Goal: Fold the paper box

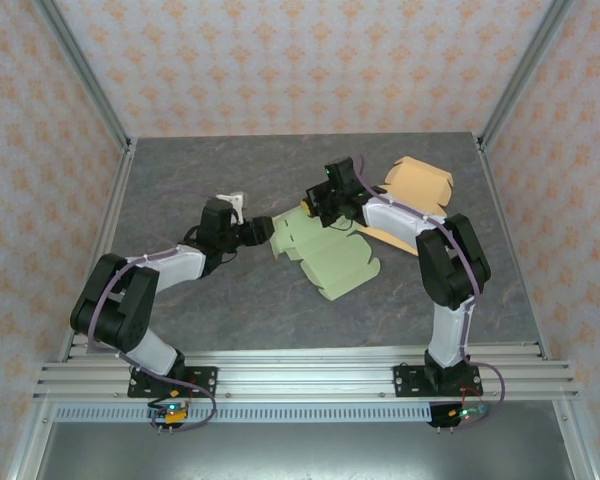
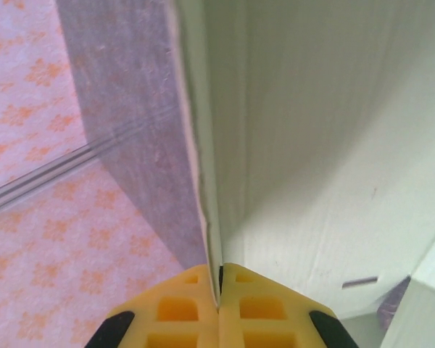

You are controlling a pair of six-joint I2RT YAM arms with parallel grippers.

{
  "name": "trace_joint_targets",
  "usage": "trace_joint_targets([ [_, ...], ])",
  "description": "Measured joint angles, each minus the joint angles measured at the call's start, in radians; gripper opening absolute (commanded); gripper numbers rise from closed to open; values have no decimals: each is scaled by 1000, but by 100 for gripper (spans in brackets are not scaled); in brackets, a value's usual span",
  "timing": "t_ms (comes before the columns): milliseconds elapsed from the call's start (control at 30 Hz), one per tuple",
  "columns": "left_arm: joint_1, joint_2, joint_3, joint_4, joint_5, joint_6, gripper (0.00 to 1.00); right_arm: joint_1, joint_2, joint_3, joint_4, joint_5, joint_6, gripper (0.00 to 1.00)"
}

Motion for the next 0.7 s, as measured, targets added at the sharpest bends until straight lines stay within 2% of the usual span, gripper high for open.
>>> trace_joint_targets([
  [167, -2, -41, -76, 16, 50, 37, 78, -6, 0, 0, 39, -32, 8, 4],
  [467, -2, -17, -66, 52, 64, 60, 76, -17, -4, -19, 107, -60, 21, 4],
  [700, -7, -61, -83, 101, 93, 70, 74, -22, -6, -95, 251, -66, -73, 1],
])
